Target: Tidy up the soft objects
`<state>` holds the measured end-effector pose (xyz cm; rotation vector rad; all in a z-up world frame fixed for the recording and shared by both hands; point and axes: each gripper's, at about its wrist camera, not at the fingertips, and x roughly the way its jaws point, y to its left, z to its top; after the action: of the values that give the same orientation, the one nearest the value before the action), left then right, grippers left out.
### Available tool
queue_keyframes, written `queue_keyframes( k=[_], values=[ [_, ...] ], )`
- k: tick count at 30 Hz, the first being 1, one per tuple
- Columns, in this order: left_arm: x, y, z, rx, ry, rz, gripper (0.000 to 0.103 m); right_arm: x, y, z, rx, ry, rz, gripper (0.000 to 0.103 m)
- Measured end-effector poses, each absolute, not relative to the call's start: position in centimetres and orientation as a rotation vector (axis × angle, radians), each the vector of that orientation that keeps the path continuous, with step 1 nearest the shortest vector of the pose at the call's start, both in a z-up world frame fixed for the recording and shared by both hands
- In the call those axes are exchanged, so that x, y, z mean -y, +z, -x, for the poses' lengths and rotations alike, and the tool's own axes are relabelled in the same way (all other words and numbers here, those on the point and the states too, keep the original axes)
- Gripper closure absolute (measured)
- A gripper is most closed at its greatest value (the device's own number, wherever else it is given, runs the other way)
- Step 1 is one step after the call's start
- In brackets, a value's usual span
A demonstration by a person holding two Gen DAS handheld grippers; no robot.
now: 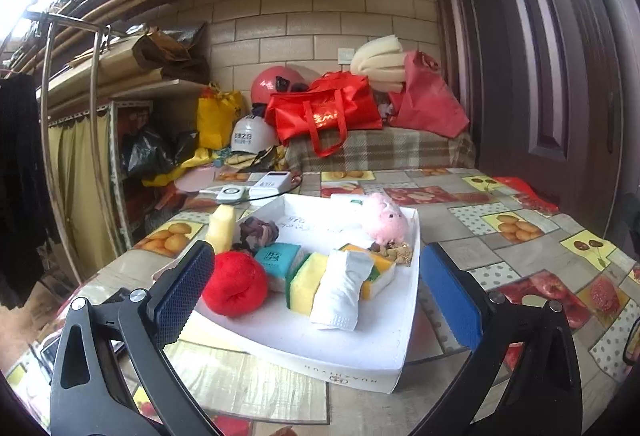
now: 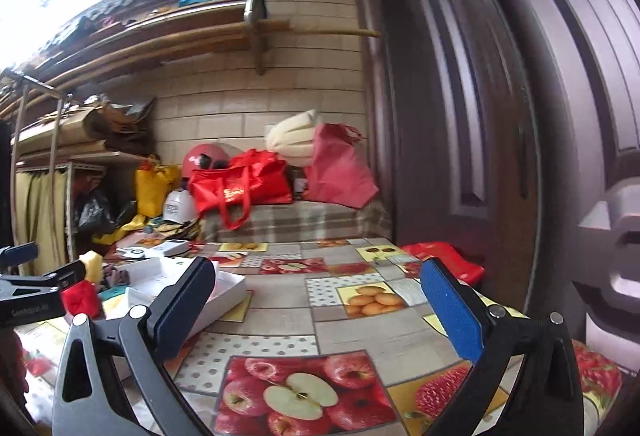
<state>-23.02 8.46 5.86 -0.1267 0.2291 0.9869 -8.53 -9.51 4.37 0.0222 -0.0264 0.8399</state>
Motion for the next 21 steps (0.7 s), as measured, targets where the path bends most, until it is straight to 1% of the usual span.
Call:
queue_keyframes(
  k=[3,7,12,21],
  values=[
    [-8.9,5.8,22.8,-0.251,0.982,0.142,0.000,9.1,4.4,7.1,-0.056,0.877,-0.023,0.000],
    [-9.1,5.7,21.9,-0.272,0.945,0.121,0.000,8.8,4.4,6.7,-0.081,0.940,-0.011,0.000],
    [-9.3,4.9,19.1,-0.421,1.033,0.046,0.000,8.4,4.3,7.7,-0.059,0.959,0.037,0.000],
    [-10.0,4.7,19.6,-0.423,1.024,0.099,0.000,8.1,4.2,6.9,-0.116,0.943,0.026,0.000]
  ],
)
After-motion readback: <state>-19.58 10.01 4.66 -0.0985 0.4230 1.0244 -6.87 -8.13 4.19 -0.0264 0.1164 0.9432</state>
